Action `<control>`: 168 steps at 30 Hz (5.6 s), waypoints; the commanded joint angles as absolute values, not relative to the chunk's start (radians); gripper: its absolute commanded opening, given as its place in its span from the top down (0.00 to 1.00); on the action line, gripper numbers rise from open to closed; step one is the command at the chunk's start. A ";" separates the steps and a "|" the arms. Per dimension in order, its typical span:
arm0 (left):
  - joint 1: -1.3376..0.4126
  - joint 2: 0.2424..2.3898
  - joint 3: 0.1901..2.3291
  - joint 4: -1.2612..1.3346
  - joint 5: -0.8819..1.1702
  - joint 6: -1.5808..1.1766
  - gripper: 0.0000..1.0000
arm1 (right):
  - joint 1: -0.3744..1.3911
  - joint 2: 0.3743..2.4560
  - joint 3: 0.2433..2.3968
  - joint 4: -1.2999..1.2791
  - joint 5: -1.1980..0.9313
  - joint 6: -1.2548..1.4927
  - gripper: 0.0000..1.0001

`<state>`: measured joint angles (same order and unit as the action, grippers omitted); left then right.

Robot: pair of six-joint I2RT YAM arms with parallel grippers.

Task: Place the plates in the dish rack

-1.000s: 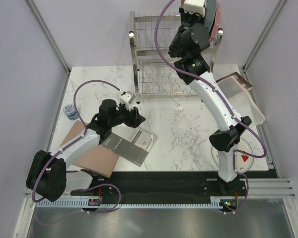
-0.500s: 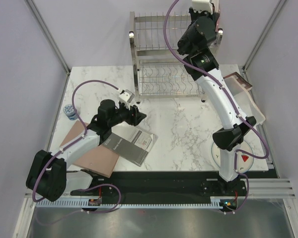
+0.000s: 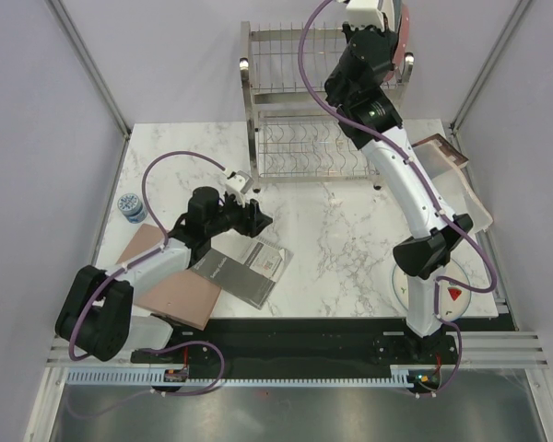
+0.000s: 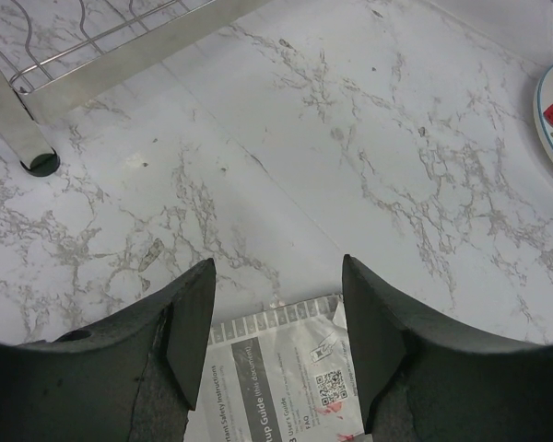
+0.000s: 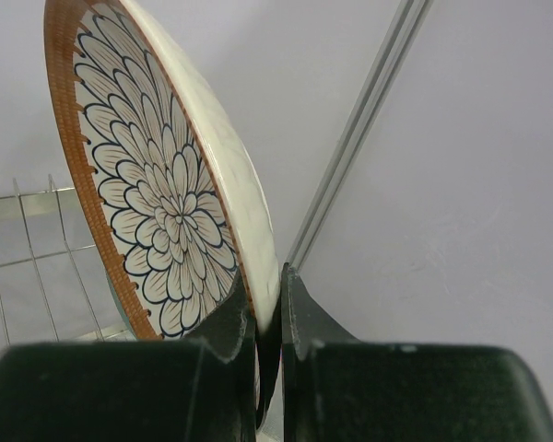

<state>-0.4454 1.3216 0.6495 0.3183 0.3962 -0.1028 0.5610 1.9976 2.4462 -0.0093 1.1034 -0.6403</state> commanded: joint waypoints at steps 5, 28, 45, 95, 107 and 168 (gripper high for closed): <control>-0.448 1.344 0.663 0.380 0.388 -0.078 0.36 | 0.563 1.996 2.465 0.052 1.057 -0.569 1.00; -0.439 1.374 0.673 0.370 0.368 -0.075 0.36 | 0.502 2.112 2.499 0.058 1.072 -0.528 1.00; -0.430 1.425 0.722 0.356 0.390 -0.094 0.36 | 0.476 2.157 2.493 0.146 1.089 -0.564 0.80; -0.459 1.261 0.772 0.069 0.486 -0.325 0.35 | -0.500 1.457 1.126 -1.167 -0.147 -0.865 0.22; -0.456 1.285 0.764 0.037 0.482 -0.347 0.35 | -0.615 1.637 1.046 -1.082 -0.060 -0.976 0.28; -0.568 1.859 0.879 0.370 0.693 -0.598 0.41 | 0.057 1.789 1.032 -0.727 -0.475 -0.014 0.43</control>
